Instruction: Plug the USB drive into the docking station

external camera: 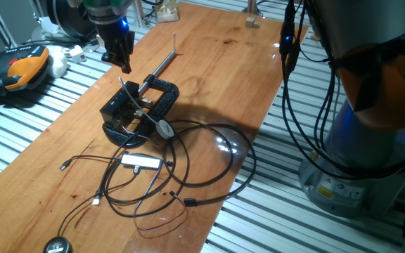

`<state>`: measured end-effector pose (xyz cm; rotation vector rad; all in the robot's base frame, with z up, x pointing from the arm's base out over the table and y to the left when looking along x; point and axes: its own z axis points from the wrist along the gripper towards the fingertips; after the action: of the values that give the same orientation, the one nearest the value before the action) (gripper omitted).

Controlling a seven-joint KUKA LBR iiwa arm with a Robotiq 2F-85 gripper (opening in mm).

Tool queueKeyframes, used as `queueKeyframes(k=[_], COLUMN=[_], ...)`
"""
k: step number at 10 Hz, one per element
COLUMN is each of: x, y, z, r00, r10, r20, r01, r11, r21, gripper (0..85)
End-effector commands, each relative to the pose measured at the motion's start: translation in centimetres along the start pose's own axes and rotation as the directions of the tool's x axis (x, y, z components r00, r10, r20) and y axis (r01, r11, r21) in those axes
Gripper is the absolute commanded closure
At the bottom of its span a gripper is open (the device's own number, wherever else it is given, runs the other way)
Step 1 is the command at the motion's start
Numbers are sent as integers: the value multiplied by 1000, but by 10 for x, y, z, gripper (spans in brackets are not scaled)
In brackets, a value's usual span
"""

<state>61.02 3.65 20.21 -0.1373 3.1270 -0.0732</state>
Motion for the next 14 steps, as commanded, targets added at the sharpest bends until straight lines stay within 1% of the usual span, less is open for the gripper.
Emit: queueKeyframes(k=[1,5,11,14], x=[0,-3,-3,-4], y=[0,-1,-2,-1], z=[0,1,0,1], r00=[1000,1000,1000,1000], r10=[3,4,3,-2], r20=[1,4,0,5], r01=[-3,-4,-3,2], r11=[1000,1000,1000,1000], r21=[1,5,3,2], gripper=[850,850,850,850])
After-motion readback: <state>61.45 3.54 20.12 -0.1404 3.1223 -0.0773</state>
